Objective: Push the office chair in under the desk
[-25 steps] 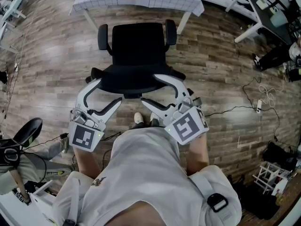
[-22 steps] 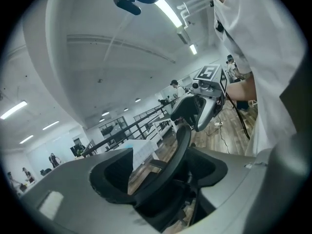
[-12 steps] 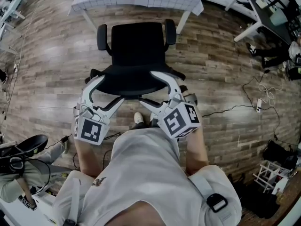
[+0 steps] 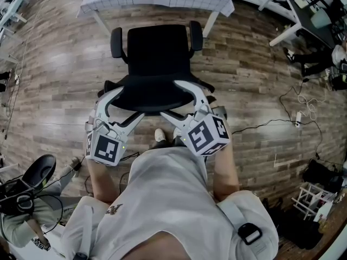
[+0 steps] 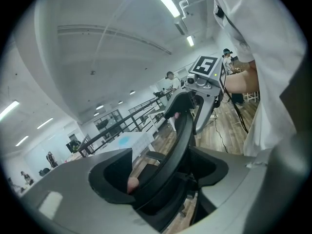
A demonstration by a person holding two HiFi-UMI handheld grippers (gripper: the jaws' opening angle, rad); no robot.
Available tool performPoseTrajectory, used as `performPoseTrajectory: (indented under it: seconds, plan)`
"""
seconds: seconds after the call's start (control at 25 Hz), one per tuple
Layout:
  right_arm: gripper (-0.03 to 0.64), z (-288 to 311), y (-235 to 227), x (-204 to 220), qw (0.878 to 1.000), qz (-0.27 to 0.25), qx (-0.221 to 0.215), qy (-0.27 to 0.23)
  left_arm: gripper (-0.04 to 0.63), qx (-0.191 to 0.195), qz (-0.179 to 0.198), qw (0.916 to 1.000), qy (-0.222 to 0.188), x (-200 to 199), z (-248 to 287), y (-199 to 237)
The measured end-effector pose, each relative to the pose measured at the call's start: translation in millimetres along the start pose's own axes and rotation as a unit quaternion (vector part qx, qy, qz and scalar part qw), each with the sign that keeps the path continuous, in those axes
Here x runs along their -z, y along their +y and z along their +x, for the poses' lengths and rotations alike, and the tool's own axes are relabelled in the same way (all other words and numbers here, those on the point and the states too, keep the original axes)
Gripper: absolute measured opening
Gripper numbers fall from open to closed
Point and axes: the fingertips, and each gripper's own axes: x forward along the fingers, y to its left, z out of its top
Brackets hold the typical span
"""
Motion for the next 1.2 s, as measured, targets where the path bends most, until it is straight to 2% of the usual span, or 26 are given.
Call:
performPoseTrajectory:
  seconds: [0.84, 1.2]
  plan:
    - [0.377, 14, -9, -3, 1.0, 0.009, 0.007, 0.003, 0.362, 0.006, 0.008, 0.9999, -0.007, 8, 5, 15]
    - [0.37, 20, -17, -1, 1.0, 0.009, -0.005, 0.017, 0.367, 0.008, 0.006, 0.9999, -0.002, 9, 13, 24]
